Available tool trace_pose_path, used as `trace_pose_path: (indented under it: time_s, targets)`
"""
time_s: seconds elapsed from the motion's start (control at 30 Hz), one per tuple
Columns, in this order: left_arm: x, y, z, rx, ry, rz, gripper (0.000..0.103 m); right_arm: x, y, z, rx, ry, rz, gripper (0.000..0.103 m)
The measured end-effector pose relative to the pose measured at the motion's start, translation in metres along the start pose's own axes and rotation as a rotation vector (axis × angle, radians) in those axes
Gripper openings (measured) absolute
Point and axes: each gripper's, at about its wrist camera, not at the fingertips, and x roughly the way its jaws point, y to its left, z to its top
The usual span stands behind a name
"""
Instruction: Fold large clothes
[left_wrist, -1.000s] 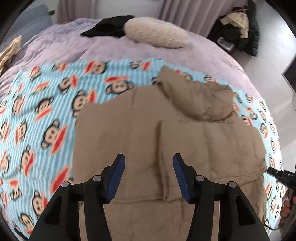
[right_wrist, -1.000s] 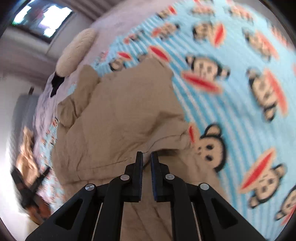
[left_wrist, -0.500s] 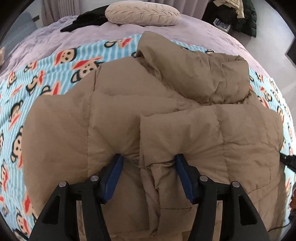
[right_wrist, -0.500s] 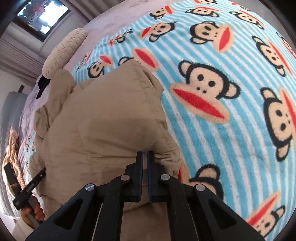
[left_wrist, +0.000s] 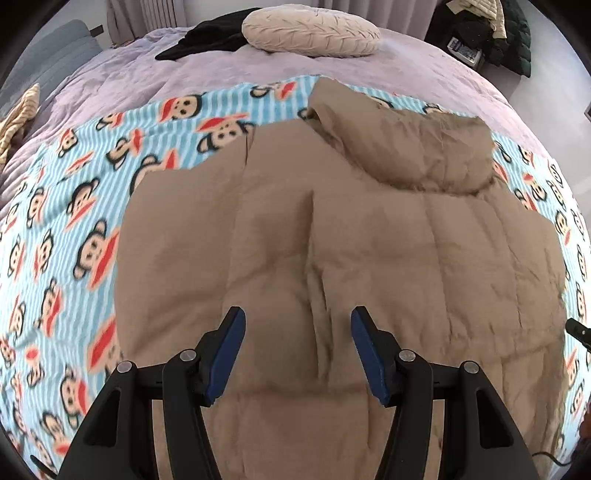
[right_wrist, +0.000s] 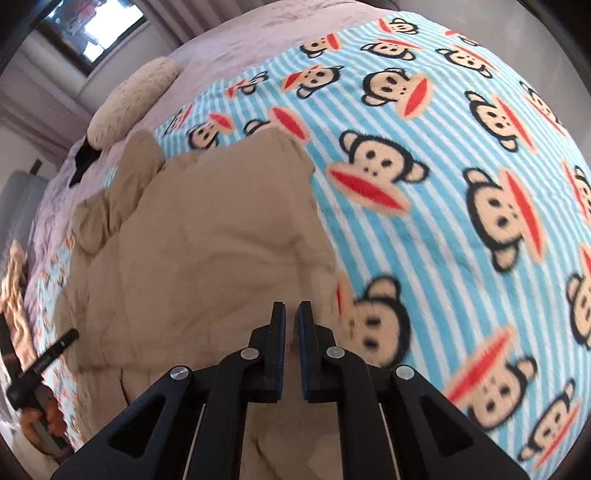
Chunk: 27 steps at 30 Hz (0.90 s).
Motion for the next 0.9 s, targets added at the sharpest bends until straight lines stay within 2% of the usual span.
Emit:
trace_pose_path:
  time_s: [0.4,0.47,0.5,0.53,0.57,0.6,0.67,0.8,0.9]
  targets:
    - [-0.039,-0.028,-0.08,-0.025,0.073,0.028,0.061,-0.027,-0.011,-0.058,-0.001,0.124,0.079,0.008]
    - [-0.048,-0.03,-0.094,-0.051,0.074,0.04,0.082,-0.03,-0.013,-0.065,-0.005,0.145,0.099,0.008]
    - [-0.054,-0.031,-0.101,-0.068,0.06,0.051,0.102,-0.031,-0.014,-0.069,-0.012,0.157,0.109,0.009]
    - [-0.061,-0.031,-0.108,-0.081,0.035,0.065,0.103,-0.031,-0.014,-0.072,-0.018,0.165,0.114,0.013]
    - [-0.067,-0.032,-0.114,-0.085,0.02,0.071,0.103,-0.032,-0.015,-0.076,-0.026,0.174,0.12,0.021]
    - [-0.071,-0.033,-0.121,-0.086,0.021,0.076,0.103,-0.033,-0.016,-0.079,-0.034,0.18,0.125,0.025]
    - [-0.074,-0.034,-0.133,-0.101,0.043,0.088,0.103,-0.038,-0.017,-0.086,-0.046,0.18,0.126,0.041]
    - [-0.079,-0.032,-0.154,-0.105,0.074,0.083,0.103,-0.046,-0.019,-0.101,-0.039,0.183,0.142,0.044]
    - [-0.08,-0.028,-0.171,-0.082,0.081,0.088,0.103,-0.049,-0.018,-0.116,-0.04,0.184,0.148,0.051]
